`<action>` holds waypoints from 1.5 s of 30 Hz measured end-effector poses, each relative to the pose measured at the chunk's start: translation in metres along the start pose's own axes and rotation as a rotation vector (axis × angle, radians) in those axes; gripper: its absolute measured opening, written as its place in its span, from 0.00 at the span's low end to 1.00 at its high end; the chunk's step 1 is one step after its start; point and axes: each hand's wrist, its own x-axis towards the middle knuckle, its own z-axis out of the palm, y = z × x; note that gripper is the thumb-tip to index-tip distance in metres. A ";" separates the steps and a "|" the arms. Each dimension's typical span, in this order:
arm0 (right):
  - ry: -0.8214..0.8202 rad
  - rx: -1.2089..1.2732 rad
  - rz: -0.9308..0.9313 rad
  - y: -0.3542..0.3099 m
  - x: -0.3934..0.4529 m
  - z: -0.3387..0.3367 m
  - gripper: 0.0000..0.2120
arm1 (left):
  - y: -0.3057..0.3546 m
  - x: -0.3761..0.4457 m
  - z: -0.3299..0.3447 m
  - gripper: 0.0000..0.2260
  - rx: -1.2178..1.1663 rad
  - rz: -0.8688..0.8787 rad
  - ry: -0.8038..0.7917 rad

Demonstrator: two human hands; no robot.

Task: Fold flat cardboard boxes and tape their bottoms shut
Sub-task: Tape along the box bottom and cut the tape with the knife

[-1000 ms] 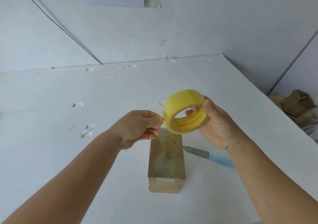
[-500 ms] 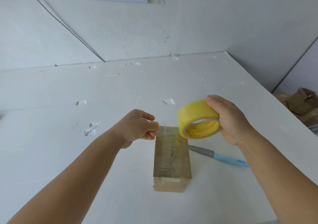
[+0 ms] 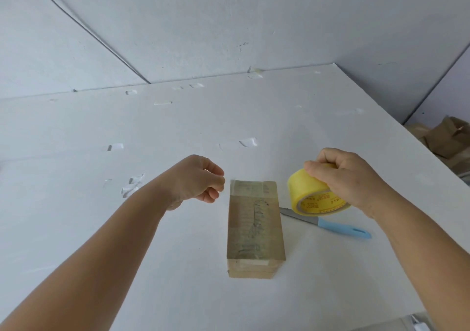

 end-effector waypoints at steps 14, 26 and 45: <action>-0.015 -0.029 0.043 0.009 0.005 0.016 0.15 | -0.016 0.010 0.004 0.07 0.002 -0.011 0.060; -0.080 0.000 0.099 0.021 0.015 0.028 0.14 | -0.037 0.021 0.013 0.07 -0.068 -0.029 0.016; -0.063 0.065 0.107 0.022 0.011 0.036 0.14 | -0.044 0.022 0.021 0.37 0.221 -0.027 0.229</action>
